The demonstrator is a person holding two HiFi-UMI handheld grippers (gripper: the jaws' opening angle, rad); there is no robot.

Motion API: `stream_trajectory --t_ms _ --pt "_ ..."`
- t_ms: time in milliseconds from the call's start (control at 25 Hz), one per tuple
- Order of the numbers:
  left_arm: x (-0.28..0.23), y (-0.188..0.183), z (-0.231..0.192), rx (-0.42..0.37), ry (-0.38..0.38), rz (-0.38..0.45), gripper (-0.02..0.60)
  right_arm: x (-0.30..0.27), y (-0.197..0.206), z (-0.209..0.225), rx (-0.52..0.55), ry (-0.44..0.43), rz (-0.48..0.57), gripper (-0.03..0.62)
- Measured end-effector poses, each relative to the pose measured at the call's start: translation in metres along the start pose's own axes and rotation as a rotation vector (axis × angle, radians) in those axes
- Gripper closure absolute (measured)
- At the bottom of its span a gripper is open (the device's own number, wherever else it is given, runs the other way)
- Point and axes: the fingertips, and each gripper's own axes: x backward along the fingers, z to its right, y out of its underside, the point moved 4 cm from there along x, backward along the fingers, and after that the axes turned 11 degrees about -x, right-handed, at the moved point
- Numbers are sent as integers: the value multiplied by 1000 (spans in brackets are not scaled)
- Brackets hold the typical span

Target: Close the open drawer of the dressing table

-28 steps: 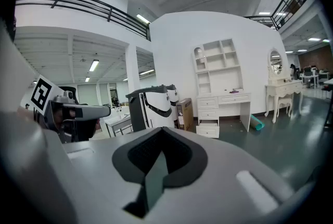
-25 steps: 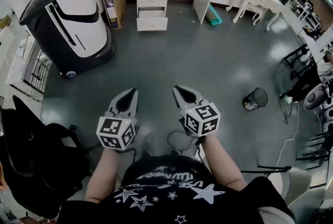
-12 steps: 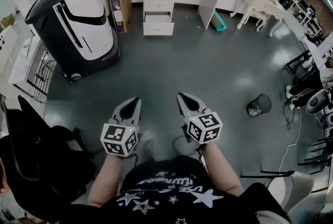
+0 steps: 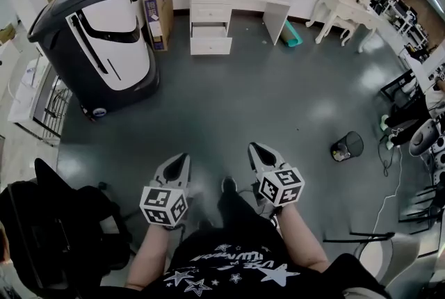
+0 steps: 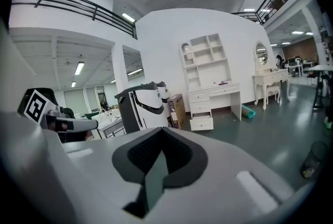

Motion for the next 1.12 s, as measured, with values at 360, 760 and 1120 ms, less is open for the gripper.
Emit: stream_trajectory --t_ms 360,760,1120 --pt "-88 -25 -25 -16 -23 -18 572 -88 -42 66 -35 -21 -5 591" --pt "-222 -65 -36 -33 -30 -31 572 -165 -109 168 -72 -32 -30 591" --pt "-285 -73 -49 -7 -96 -54 572 -202 -135 224 -96 -54 -50 591"
